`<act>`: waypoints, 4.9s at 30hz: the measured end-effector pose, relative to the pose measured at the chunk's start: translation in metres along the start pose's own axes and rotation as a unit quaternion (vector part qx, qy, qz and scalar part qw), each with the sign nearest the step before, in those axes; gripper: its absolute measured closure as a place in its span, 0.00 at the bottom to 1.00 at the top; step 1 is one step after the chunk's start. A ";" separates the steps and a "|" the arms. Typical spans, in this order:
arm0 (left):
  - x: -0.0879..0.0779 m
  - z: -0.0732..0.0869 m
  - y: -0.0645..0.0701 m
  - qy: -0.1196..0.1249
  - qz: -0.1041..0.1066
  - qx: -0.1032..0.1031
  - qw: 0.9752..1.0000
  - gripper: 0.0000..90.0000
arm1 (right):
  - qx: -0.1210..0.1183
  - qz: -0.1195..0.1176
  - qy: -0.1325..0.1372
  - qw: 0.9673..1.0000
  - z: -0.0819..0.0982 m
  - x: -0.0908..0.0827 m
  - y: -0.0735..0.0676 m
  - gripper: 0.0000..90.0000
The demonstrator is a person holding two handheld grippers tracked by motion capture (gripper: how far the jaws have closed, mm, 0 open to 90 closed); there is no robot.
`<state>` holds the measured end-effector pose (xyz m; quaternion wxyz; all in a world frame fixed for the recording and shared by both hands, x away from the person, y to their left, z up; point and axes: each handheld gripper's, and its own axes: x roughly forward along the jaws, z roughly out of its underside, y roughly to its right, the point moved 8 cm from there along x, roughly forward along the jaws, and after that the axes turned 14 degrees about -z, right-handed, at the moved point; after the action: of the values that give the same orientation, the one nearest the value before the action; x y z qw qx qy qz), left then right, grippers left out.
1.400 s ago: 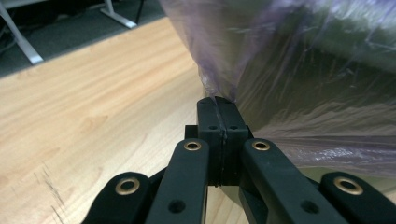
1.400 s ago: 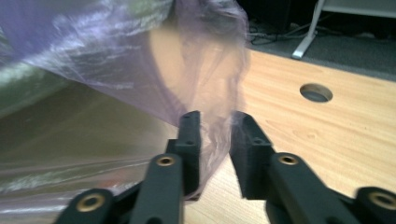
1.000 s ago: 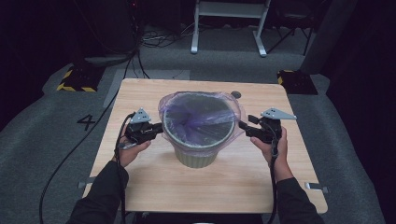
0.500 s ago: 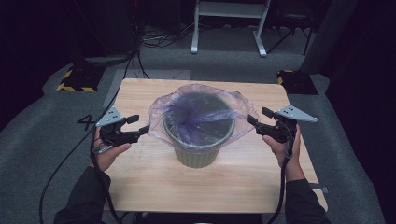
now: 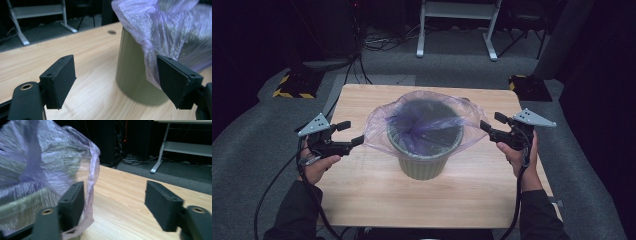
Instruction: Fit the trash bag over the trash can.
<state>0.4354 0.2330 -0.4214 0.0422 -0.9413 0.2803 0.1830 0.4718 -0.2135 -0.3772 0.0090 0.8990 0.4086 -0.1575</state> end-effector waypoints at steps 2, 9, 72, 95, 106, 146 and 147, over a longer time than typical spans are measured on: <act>0.000 0.008 0.002 -0.019 0.006 0.017 1.000 0.19 | -0.010 -0.002 -0.010 1.000 0.001 0.001 -0.002 0.48; 0.001 0.009 0.007 -0.013 0.021 0.021 0.999 0.22 | -0.032 -0.009 -0.041 0.999 -0.001 0.018 -0.004 0.86; 0.082 -0.061 0.030 -0.011 0.051 0.069 0.996 1.00 | -0.019 0.006 -0.063 0.998 -0.014 0.080 0.024 0.95; 0.096 -0.041 0.019 -0.003 0.013 0.040 0.999 1.00 | 0.080 0.001 -0.134 0.988 0.042 0.124 0.057 0.93; 0.029 -0.038 0.016 0.044 -0.073 0.108 0.991 0.29 | 0.062 0.003 -0.102 0.993 0.028 0.105 0.053 0.92; 0.053 0.016 0.062 -0.013 0.000 0.196 0.981 1.00 | 0.060 0.000 -0.150 0.987 0.051 0.110 0.051 0.97; 0.054 0.019 0.061 -0.016 -0.003 0.194 0.981 1.00 | 0.060 -0.001 -0.153 0.986 0.053 0.111 0.051 0.97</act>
<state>0.4385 0.1573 -0.4572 0.2287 -0.9129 0.3073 0.1407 0.5635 -0.1736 -0.4657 0.0167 0.8629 0.3931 -0.3171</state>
